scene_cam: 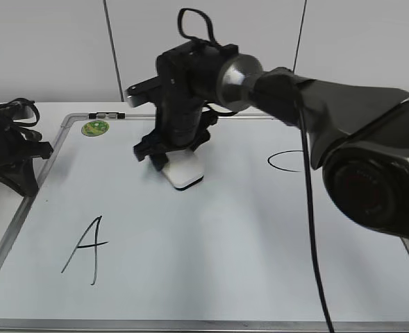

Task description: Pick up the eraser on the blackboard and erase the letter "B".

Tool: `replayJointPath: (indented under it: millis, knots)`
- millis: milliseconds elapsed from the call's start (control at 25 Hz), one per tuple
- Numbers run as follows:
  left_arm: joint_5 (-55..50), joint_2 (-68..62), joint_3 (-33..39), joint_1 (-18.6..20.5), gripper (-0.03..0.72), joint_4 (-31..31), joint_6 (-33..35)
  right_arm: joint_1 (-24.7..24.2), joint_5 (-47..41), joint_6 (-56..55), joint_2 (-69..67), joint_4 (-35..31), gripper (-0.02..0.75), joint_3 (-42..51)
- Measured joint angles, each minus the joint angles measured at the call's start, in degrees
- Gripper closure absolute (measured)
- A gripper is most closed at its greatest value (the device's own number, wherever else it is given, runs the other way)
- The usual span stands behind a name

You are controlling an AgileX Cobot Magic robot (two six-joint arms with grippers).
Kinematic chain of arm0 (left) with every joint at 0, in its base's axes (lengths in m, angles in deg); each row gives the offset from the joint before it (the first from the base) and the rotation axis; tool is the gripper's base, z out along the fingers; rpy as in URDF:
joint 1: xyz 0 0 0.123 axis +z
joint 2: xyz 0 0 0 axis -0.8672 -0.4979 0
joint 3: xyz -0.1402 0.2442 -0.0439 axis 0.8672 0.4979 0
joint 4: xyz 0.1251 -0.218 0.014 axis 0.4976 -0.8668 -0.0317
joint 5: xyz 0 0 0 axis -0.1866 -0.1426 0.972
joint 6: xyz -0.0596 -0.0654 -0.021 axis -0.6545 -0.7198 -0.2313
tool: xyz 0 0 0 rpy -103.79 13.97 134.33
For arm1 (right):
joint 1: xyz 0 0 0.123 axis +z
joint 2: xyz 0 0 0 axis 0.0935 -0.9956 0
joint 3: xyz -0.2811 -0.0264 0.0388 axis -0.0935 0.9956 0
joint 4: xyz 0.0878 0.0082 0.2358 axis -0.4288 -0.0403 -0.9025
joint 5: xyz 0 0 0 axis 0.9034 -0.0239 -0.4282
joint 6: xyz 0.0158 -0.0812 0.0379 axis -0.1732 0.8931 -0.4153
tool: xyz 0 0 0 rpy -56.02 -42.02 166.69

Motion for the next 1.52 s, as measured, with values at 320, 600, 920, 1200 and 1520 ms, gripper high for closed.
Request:
replayJointPath:
  millis: [320, 600, 920, 1200, 1520]
  knots:
    - [0.1, 0.0, 0.0, 0.0, 0.678, -0.1, 0.0, 6.3, -6.6, 2.8, -1.1, -4.2, 0.197, -5.7]
    - [0.1, 0.0, 0.0, 0.0, 0.678, -0.3, 0.0, 5.6, -11.2, 3.0, 6.0, -0.9, 0.197, -8.4]
    - [0.2, 0.0, 0.0, 0.0, 0.678, -0.3, 0.0, 2.1, -12.2, 3.1, 14.7, 1.3, 0.197, -5.7]
    - [0.2, 0.0, 0.0, 0.0, 0.678, -0.3, 0.0, -1.3, -12.4, 3.1, 21.3, 4.1, 0.197, 5.0]
    - [0.2, 0.0, 0.0, 0.0, 0.678, -0.3, 0.0, -5.8, -12.4, 1.7, 28.2, 5.1, 0.197, 14.0]
